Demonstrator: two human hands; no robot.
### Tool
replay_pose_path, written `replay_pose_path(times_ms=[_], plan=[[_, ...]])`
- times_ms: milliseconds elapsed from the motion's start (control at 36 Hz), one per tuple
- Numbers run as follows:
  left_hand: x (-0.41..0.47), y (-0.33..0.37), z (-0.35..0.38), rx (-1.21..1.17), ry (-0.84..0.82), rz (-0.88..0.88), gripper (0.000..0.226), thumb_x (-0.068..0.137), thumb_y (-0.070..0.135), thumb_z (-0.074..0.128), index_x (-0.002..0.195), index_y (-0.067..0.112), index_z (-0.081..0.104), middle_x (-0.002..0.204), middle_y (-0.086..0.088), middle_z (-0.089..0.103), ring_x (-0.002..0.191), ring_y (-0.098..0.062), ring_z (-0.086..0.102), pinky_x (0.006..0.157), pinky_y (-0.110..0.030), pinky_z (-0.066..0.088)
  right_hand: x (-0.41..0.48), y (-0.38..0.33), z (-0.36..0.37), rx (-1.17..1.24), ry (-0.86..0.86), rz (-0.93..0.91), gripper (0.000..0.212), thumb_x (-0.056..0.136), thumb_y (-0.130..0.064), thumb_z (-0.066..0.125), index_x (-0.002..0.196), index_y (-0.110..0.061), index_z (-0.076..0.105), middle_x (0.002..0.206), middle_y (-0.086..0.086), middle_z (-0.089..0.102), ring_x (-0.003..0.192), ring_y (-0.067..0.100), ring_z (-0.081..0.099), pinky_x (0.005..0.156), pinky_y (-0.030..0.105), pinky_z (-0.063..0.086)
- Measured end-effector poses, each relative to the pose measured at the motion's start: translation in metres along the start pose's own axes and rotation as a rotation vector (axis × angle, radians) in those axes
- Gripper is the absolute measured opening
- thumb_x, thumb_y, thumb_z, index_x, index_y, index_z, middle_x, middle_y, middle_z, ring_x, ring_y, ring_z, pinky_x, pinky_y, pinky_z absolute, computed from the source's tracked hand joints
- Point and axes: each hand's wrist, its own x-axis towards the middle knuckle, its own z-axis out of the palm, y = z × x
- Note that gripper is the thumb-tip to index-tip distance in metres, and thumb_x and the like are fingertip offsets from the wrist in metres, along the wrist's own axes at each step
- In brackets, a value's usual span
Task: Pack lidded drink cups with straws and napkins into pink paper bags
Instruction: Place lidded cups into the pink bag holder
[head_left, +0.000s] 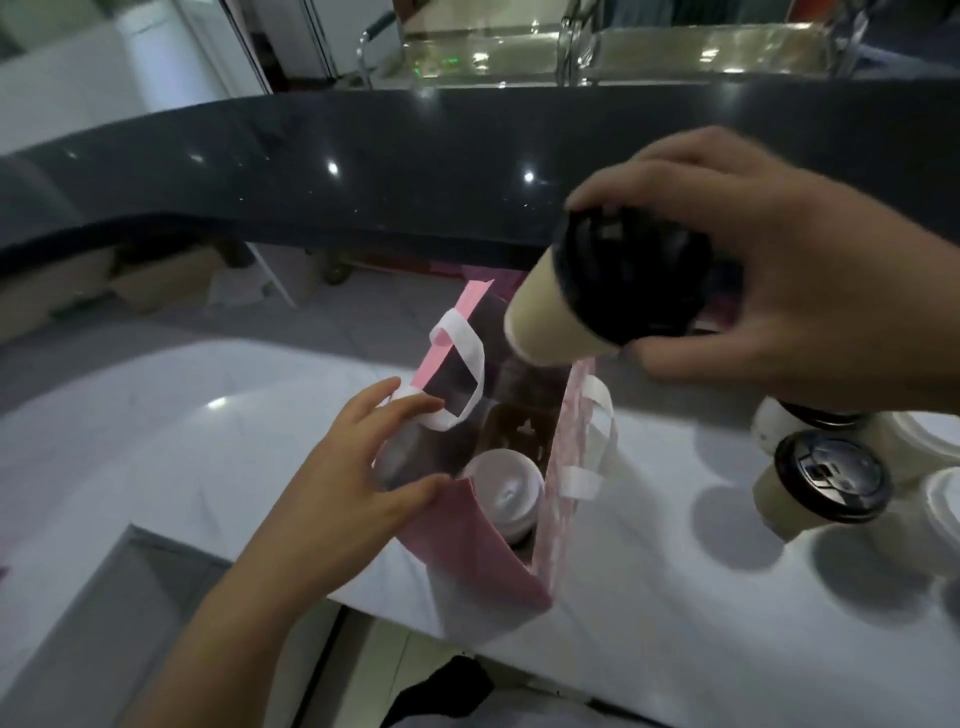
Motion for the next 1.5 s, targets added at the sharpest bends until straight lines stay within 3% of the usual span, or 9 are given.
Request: replay_pose_path(times_ms=[83, 222, 361, 472, 556, 639, 944, 1389, 1500], plan=[[0.007, -0.007, -0.007, -0.081, -0.030, 0.026, 0.043, 0.084, 0.038, 0.070, 0.121, 0.054, 0.056, 0.133, 0.044, 0.034, 0.121, 0.022, 0.036, 0.088, -0.002, 0.033, 0.018, -0.017, 0.017, -0.053, -0.117, -0.010, 0.078, 0.065, -0.058, 0.063, 0.139, -0.049, 0.039, 0.136, -0.019, 0.041, 0.109, 0.012, 0.056, 0.088, 0.032, 0.054], [0.016, -0.022, -0.018, -0.079, -0.053, 0.031, 0.047, 0.084, 0.027, 0.074, 0.122, 0.049, 0.058, 0.136, 0.032, 0.039, 0.122, 0.007, 0.043, 0.090, -0.008, 0.038, 0.050, -0.026, 0.055, -0.191, -0.241, 0.008, 0.079, 0.073, -0.049, 0.071, 0.142, -0.046, 0.033, 0.141, -0.014, 0.035, 0.107, 0.015, 0.056, 0.084, 0.030, 0.056], [0.018, -0.039, -0.035, -0.169, -0.181, -0.005, 0.067, 0.076, 0.027, 0.083, 0.127, 0.055, 0.049, 0.135, 0.038, 0.032, 0.123, 0.004, 0.042, 0.076, -0.002, 0.045, 0.075, -0.027, 0.085, -0.293, -0.388, 0.063, 0.076, 0.074, -0.053, 0.072, 0.139, -0.046, 0.032, 0.135, -0.009, 0.038, 0.099, 0.018, 0.057, 0.078, 0.030, 0.057], [0.015, -0.050, -0.046, -0.136, -0.289, -0.009, 0.098, 0.071, 0.036, 0.087, 0.141, 0.064, 0.024, 0.152, 0.033, 0.014, 0.136, -0.001, 0.033, 0.104, -0.024, 0.044, 0.086, -0.026, 0.099, -0.334, -0.447, 0.103, 0.071, 0.074, -0.056, 0.069, 0.136, -0.048, 0.034, 0.131, -0.010, 0.039, 0.093, 0.014, 0.057, 0.074, 0.027, 0.055], [0.015, -0.054, -0.049, -0.176, -0.307, -0.005, 0.106, 0.069, 0.039, 0.087, 0.143, 0.065, 0.015, 0.153, 0.032, 0.014, 0.138, -0.004, 0.034, 0.107, -0.031, 0.044, 0.094, -0.025, 0.107, -0.404, -0.463, 0.125, 0.074, 0.077, -0.053, 0.072, 0.139, -0.046, 0.033, 0.133, -0.009, 0.040, 0.094, 0.013, 0.053, 0.071, 0.021, 0.047], [0.017, -0.057, -0.049, -0.197, -0.323, 0.016, 0.112, 0.067, 0.041, 0.087, 0.143, 0.066, 0.008, 0.154, 0.028, 0.018, 0.139, -0.009, 0.037, 0.105, -0.039, 0.047, 0.098, -0.031, 0.112, -0.493, -0.461, 0.097, 0.075, 0.078, -0.051, 0.073, 0.140, -0.046, 0.031, 0.136, -0.008, 0.040, 0.109, 0.016, 0.051, 0.081, 0.028, 0.051], [0.023, -0.066, -0.050, -0.095, -0.425, 0.085, 0.127, 0.063, 0.060, 0.082, 0.141, 0.065, -0.018, 0.154, 0.038, -0.002, 0.146, -0.008, 0.023, 0.108, -0.040, 0.045, 0.102, -0.026, 0.149, -0.550, -0.599, 0.116, 0.069, 0.085, -0.032, 0.069, 0.144, -0.040, 0.034, 0.142, -0.003, 0.042, 0.125, 0.023, 0.046, 0.095, 0.037, 0.050], [0.027, -0.072, -0.054, -0.115, -0.460, 0.142, 0.125, 0.053, 0.070, 0.075, 0.140, 0.068, -0.015, 0.156, 0.034, 0.005, 0.146, -0.008, 0.025, 0.108, -0.042, 0.044, 0.097, 0.014, 0.179, -0.388, -0.680, 0.239, 0.073, 0.082, -0.013, 0.067, 0.145, -0.040, 0.040, 0.143, -0.002, 0.046, 0.129, 0.026, 0.047, 0.104, 0.043, 0.045], [0.026, -0.070, -0.055, -0.095, -0.466, 0.138, 0.126, 0.060, 0.060, 0.081, 0.141, 0.067, -0.015, 0.155, 0.037, 0.001, 0.146, -0.006, 0.024, 0.109, -0.039, 0.044, 0.094, 0.014, 0.180, -0.367, -0.680, 0.243, 0.073, 0.081, -0.016, 0.070, 0.143, -0.043, 0.041, 0.144, -0.004, 0.046, 0.129, 0.025, 0.046, 0.104, 0.043, 0.046]])
